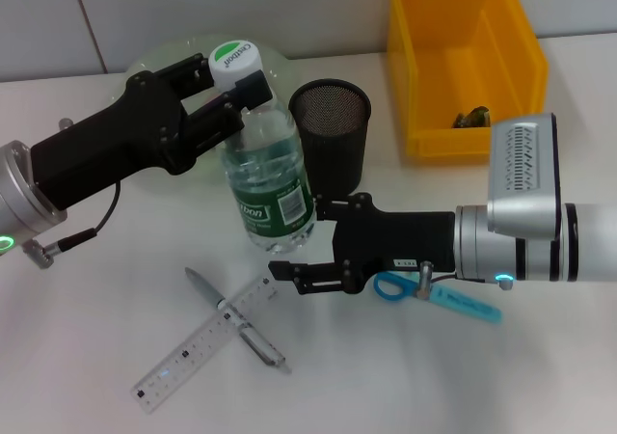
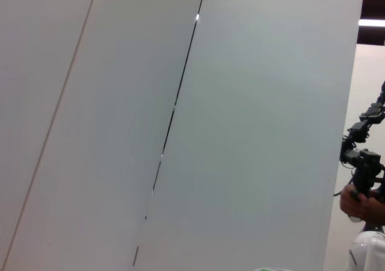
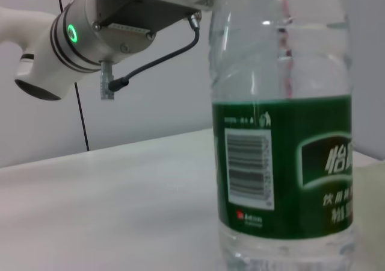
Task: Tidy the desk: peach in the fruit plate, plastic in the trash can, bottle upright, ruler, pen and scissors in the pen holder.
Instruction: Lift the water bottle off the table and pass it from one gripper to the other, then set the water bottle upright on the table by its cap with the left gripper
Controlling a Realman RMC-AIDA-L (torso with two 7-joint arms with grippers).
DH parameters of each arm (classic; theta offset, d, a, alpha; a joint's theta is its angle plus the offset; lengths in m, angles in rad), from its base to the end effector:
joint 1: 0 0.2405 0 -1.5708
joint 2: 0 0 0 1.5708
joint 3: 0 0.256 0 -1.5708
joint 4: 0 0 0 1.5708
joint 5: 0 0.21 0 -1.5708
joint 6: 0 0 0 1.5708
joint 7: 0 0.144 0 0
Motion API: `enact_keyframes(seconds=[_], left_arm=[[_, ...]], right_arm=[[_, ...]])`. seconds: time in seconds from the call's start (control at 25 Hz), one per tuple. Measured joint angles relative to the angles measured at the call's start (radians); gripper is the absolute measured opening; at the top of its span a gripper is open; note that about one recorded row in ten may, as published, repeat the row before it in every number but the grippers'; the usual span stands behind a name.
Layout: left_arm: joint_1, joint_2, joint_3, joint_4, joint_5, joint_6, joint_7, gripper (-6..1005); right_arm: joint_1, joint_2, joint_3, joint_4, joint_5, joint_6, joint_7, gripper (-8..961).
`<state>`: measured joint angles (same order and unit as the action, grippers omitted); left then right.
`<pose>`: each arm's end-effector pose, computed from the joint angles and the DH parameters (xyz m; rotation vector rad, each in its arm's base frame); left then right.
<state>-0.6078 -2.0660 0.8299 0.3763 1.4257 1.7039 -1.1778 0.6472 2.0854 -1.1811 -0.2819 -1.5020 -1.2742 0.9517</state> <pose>-0.1985 0.3345 -0.0005 -2.5155 -0.4300 -1.4335 0.2304 0.3314 -0.0878 -2.7877 0.3137 0.7147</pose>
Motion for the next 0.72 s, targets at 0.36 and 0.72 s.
enact_keyframes(seconds=[0.36,0.72], left_arm=[[0.008,0.001,-0.008,0.018,-0.003,0.000,-0.001,444],[0.030,0.000,-0.044,0.023,-0.010,-0.056,0.064,444]], right_arm=[[-0.012,0.001,0.000,0.015,0.002,0.013,-0.001,761],[-0.056,0.001,0.017,0.001,0.015,0.006,-0.008,761]])
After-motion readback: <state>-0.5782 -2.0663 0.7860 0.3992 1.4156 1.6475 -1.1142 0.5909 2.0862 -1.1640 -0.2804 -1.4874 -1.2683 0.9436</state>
